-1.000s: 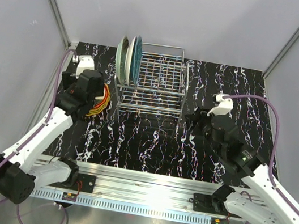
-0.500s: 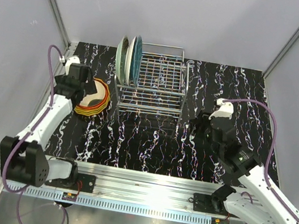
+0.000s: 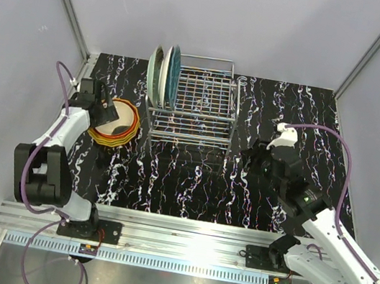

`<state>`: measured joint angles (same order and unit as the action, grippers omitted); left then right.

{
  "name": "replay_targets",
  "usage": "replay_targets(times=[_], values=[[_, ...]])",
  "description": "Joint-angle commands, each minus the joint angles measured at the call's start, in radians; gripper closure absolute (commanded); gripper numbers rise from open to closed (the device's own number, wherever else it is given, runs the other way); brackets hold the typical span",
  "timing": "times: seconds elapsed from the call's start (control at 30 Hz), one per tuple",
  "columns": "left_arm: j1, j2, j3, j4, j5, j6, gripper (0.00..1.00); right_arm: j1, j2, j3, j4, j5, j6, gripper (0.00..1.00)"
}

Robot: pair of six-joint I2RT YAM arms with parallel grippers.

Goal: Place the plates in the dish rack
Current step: Grab a plate with the left arm

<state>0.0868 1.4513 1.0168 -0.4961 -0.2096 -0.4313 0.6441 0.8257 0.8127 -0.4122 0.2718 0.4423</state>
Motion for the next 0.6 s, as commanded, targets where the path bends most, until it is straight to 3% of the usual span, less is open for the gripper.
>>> replay_targets(times=[0.0,0.47,0.57], values=[[0.034,0.021,0.048,0.044,0.065,-0.020,0.03,-0.017,-0.002,-0.003,0.052,-0.028,0.003,0.52],[0.051,0.073,0.057,0.053,0.082,-0.011,0.25,-0.038,-0.010,-0.004,0.055,-0.054,0.006,0.56],[0.053,0.084,0.058,0.048,0.084,-0.009,0.37,-0.040,-0.008,-0.004,0.053,-0.055,0.006,0.57]])
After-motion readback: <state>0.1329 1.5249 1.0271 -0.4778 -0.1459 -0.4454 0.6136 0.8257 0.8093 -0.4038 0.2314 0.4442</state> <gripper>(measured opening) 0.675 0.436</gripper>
